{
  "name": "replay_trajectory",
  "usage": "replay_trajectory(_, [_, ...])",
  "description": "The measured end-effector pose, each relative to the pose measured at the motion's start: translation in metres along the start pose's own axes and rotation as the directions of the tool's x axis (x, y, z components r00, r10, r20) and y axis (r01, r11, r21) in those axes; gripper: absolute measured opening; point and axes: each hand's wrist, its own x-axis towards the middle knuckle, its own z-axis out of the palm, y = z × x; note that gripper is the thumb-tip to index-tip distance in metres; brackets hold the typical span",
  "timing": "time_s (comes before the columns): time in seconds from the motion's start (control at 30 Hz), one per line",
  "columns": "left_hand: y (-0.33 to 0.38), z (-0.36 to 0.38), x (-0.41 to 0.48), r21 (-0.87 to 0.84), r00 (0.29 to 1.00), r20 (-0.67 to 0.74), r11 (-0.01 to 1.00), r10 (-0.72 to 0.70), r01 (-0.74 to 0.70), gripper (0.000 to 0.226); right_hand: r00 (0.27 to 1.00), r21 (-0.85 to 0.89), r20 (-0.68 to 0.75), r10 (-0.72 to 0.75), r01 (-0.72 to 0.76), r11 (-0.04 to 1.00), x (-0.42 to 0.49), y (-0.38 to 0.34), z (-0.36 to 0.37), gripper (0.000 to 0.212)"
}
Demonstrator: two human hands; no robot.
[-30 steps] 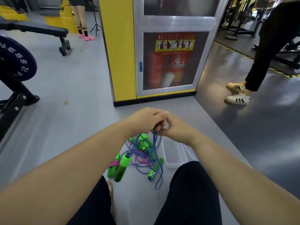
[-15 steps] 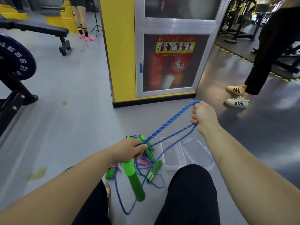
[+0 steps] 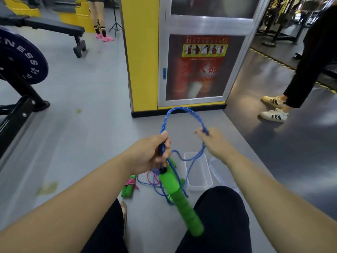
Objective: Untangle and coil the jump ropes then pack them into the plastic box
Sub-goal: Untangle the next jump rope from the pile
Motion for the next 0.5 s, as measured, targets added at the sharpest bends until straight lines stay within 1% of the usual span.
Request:
replay_trajectory(0.07, [0.007, 0.004, 0.005, -0.01, 0.996, -0.086, 1.0, 0.024, -0.025, 0.04, 0.978, -0.02, 0.205, 0.042, -0.039, 0.999, -0.008, 0.003, 0.022, 0.027])
replay_trajectory(0.1, [0.009, 0.005, 0.007, 0.011, 0.992, -0.121, 1.0, 0.027, -0.025, 0.041, 0.963, -0.075, 0.261, 0.068, -0.05, 0.996, -0.013, 0.005, 0.031, 0.026])
replay_trajectory(0.17, [0.012, 0.006, 0.009, 0.071, 0.985, -0.172, 0.997, 0.02, -0.008, 0.04, 0.959, -0.25, 0.272, 0.082, -0.012, 0.968, -0.017, 0.014, 0.041, 0.027])
replay_trajectory(0.2, [0.013, 0.006, 0.009, 0.094, 0.983, -0.185, 0.995, 0.008, 0.01, 0.04, 0.963, -0.291, 0.25, 0.103, -0.027, 0.956, -0.016, 0.02, 0.043, 0.028])
replay_trajectory(0.23, [0.013, 0.005, 0.008, 0.113, 0.983, -0.185, 0.993, -0.011, 0.032, 0.039, 0.966, -0.271, 0.21, 0.15, -0.09, 0.958, -0.016, 0.023, 0.041, 0.025])
replay_trajectory(0.27, [0.014, 0.005, 0.008, 0.142, 0.985, -0.172, 0.988, -0.031, 0.056, 0.038, 0.962, -0.165, 0.158, 0.225, -0.199, 0.966, -0.014, 0.026, 0.039, 0.022])
replay_trajectory(0.3, [0.014, 0.003, 0.007, 0.192, 0.987, -0.154, 0.978, -0.045, 0.075, 0.037, 0.94, 0.016, 0.113, 0.321, -0.325, 0.946, -0.014, 0.028, 0.035, 0.019])
replay_trajectory(0.33, [0.013, 0.0, 0.007, 0.262, 0.989, -0.135, 0.961, -0.056, 0.091, 0.035, 0.911, 0.23, 0.075, 0.406, -0.412, 0.882, -0.012, 0.031, 0.031, 0.019])
replay_trajectory(0.37, [0.012, -0.002, 0.006, 0.339, 0.991, -0.117, 0.935, -0.066, 0.102, 0.034, 0.888, 0.437, 0.031, 0.458, -0.425, 0.793, -0.011, 0.035, 0.026, 0.019])
replay_trajectory(0.4, [0.01, -0.004, 0.006, 0.407, 0.992, -0.106, 0.907, -0.074, 0.111, 0.033, 0.876, 0.588, -0.009, 0.483, -0.386, 0.711, -0.008, 0.037, 0.02, 0.02])
replay_trajectory(0.43, [0.008, -0.006, 0.006, 0.453, 0.991, -0.104, 0.884, -0.079, 0.118, 0.033, 0.87, 0.663, -0.04, 0.491, -0.344, 0.664, -0.008, 0.038, 0.013, 0.021])
replay_trajectory(0.47, [0.006, -0.008, 0.006, 0.466, 0.99, -0.116, 0.876, -0.079, 0.125, 0.033, 0.872, 0.691, -0.047, 0.487, -0.323, 0.646, -0.007, 0.038, 0.007, 0.022])
replay_trajectory(0.5, [0.004, -0.008, 0.007, 0.441, 0.988, -0.134, 0.887, -0.082, 0.133, 0.033, 0.881, 0.699, -0.031, 0.472, -0.319, 0.64, -0.009, 0.036, 0.001, 0.026])
